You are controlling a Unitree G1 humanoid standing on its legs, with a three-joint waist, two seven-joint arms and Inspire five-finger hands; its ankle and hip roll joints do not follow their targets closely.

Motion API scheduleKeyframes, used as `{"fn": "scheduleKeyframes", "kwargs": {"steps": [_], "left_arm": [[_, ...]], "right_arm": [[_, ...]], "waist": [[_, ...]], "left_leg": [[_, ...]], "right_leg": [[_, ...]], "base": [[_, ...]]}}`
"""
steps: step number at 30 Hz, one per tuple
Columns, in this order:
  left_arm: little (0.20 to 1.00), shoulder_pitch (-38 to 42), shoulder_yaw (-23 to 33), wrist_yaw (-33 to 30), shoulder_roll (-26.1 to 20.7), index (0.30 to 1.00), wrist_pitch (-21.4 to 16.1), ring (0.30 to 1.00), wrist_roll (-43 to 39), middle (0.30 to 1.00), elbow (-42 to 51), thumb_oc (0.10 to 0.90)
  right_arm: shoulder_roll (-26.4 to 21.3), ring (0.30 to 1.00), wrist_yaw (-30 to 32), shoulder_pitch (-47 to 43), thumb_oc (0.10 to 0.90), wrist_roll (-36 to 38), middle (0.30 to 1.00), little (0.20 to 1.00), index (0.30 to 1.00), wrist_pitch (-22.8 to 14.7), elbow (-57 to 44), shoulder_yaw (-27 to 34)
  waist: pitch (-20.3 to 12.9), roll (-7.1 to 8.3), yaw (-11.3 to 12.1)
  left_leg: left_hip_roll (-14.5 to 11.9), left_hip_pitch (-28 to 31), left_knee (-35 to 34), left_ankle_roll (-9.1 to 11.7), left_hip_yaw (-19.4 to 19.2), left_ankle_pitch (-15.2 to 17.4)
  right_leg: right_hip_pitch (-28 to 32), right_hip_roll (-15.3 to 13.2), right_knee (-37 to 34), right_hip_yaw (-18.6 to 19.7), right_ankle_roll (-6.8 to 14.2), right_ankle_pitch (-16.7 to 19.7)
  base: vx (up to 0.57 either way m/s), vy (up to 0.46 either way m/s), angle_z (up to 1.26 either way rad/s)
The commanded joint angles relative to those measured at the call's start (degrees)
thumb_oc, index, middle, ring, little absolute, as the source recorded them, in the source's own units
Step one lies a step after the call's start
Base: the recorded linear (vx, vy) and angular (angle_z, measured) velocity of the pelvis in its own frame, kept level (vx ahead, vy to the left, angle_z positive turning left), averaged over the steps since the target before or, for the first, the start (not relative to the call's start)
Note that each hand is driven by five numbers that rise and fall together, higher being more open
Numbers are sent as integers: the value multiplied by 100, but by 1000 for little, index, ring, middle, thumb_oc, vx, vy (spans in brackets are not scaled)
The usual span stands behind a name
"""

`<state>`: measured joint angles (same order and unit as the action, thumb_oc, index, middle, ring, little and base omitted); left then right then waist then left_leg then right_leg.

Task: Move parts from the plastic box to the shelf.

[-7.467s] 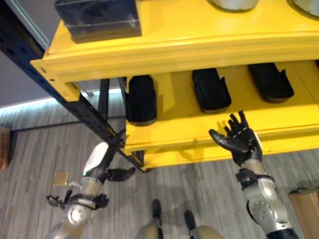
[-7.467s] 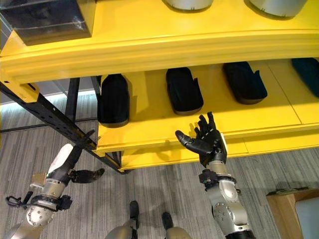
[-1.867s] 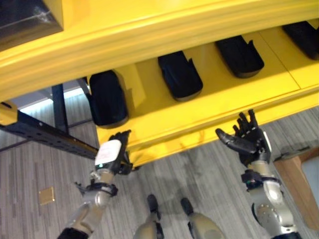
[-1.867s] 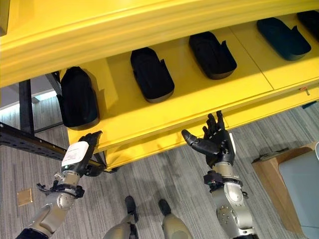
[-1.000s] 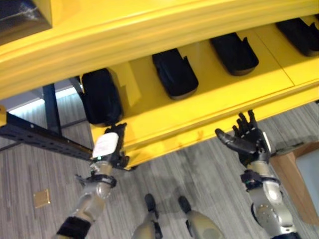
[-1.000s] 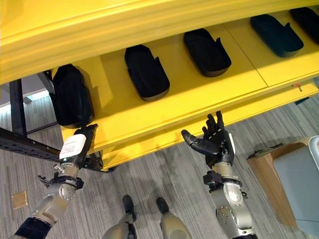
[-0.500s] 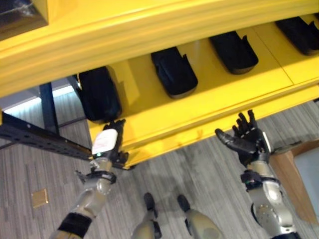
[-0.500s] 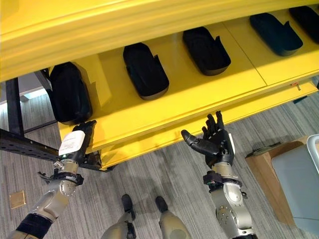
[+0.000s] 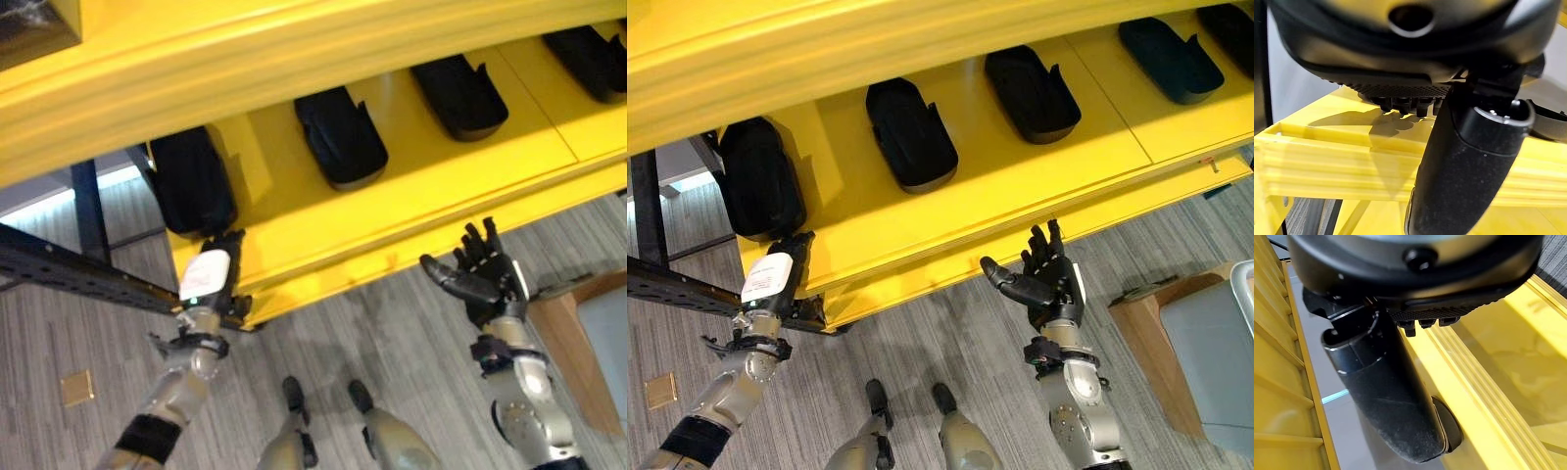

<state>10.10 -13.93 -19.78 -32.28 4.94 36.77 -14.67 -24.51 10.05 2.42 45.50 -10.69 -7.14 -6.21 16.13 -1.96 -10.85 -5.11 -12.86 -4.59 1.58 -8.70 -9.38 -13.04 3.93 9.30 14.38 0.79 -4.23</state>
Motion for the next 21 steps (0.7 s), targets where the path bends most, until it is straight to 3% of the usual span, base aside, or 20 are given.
{"fn": "scheduleKeyframes", "kwargs": {"steps": [1,7,16,21], "left_arm": [[1000,520,-243,2,159,1000,-319,1000,-11,1000,-20,900],[1000,-42,-265,236,115,1000,-689,1000,-301,1000,581,900],[1000,-1453,147,862,-590,1000,-1230,1000,-982,1000,1879,900],[1000,-1861,424,970,-777,1000,-1375,1000,-1350,1000,2248,900]], "right_arm": [[-146,1000,-56,-55,900,-74,1000,1000,1000,-502,-820,260],[-145,1000,-87,-53,900,-83,1000,1000,1000,-518,-794,310],[-313,1000,-239,-40,900,-197,1000,1000,1000,-452,-763,478],[-377,1000,-325,30,900,-247,1000,1000,1000,-414,-775,552]], "waist": [[-302,-1,-117],[-336,13,-53],[-471,17,133],[-563,20,192]], "left_leg": [[-414,389,101,358,171,229],[-401,390,118,347,218,244],[-372,476,151,344,367,267],[-350,559,148,338,435,286]], "right_leg": [[-564,129,656,-425,-193,-447],[-499,111,577,-445,-193,-419],[-213,32,347,-520,-163,-363],[-50,-20,243,-567,-139,-329]], "base": [[0,0,0],[1,-4,3],[2,2,5],[5,20,12]]}}
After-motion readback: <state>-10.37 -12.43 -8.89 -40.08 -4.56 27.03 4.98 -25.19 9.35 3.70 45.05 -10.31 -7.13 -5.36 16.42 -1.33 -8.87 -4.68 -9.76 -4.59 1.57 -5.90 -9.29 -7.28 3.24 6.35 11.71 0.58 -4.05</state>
